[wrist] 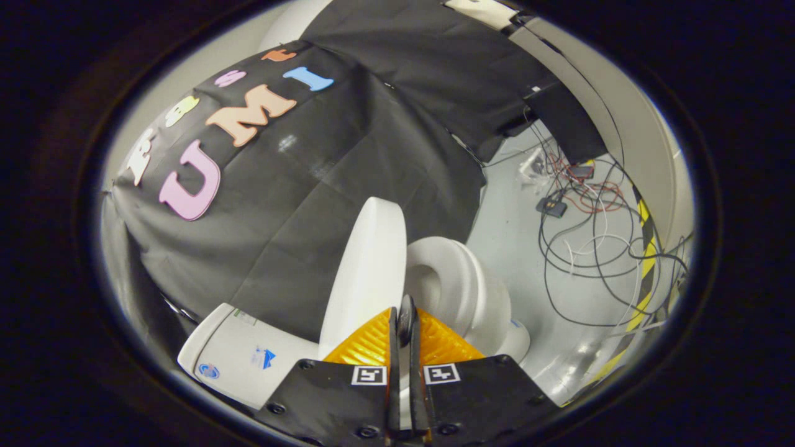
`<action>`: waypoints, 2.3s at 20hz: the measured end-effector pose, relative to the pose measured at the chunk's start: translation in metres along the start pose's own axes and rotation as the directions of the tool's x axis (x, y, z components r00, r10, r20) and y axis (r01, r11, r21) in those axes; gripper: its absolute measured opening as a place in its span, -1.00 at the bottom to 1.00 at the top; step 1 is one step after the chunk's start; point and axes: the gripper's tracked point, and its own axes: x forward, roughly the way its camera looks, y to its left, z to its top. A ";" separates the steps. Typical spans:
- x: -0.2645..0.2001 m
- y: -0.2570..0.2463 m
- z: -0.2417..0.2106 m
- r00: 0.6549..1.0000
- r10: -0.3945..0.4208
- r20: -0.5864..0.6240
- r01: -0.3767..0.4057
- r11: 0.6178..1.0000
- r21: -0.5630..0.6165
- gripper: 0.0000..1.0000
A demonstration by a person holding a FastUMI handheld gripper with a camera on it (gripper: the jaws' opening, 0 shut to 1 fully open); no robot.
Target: Open the toilet lid.
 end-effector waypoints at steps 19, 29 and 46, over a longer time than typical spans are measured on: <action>-0.051 0.165 0.005 0.997 0.073 -0.022 -0.077 0.948 -0.309 -0.84; -0.070 0.260 -0.041 0.965 0.198 -0.171 -0.261 0.767 -0.587 -0.79; -0.085 0.345 -0.136 0.838 0.415 -0.355 -0.536 0.502 -0.679 -0.70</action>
